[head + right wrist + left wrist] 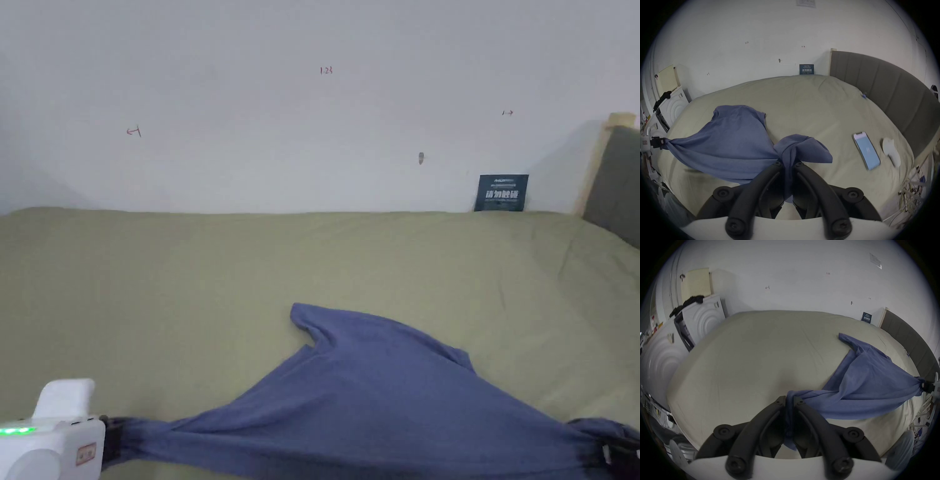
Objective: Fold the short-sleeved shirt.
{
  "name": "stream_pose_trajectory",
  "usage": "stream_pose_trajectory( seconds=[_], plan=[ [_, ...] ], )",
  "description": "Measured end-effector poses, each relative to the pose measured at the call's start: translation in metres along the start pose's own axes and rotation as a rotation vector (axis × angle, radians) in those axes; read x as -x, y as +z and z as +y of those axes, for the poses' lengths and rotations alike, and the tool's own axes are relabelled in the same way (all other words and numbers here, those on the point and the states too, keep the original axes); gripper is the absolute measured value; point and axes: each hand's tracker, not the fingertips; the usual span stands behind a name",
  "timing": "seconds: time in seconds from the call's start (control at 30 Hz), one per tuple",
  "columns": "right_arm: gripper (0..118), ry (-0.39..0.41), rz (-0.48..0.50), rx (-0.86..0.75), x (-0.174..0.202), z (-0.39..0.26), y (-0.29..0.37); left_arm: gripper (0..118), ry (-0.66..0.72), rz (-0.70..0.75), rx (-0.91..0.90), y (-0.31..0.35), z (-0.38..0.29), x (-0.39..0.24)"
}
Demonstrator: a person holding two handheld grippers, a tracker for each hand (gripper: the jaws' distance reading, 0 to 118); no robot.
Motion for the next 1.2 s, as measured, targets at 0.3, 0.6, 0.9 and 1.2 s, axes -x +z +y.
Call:
stream_pose_trajectory(
  seconds=[0.3, 0.6, 0.9, 1.2],
  plan=[
    [70, -0.056, -0.024, 0.085, -0.014, -0.041, -0.014, 12, 0.017, -0.021, 0.096, -0.009, -0.042, 0.0],
    [115, -0.036, -0.049, -0.037, 0.013, -0.025, 0.029, 118, 0.057, 0.011, -0.013, 0.02, -0.034, 0.0],
    [36, -0.018, 0.049, -0.266, 0.09, -0.033, 0.099, 43, 0.002, -0.007, -0.254, 0.116, -0.044, -0.036],
    [3, 0.063, 0.108, -0.253, 0.15, -0.072, 0.11, 1, 0.028, -0.024, -0.232, 0.125, -0.089, -0.013]
  ],
)
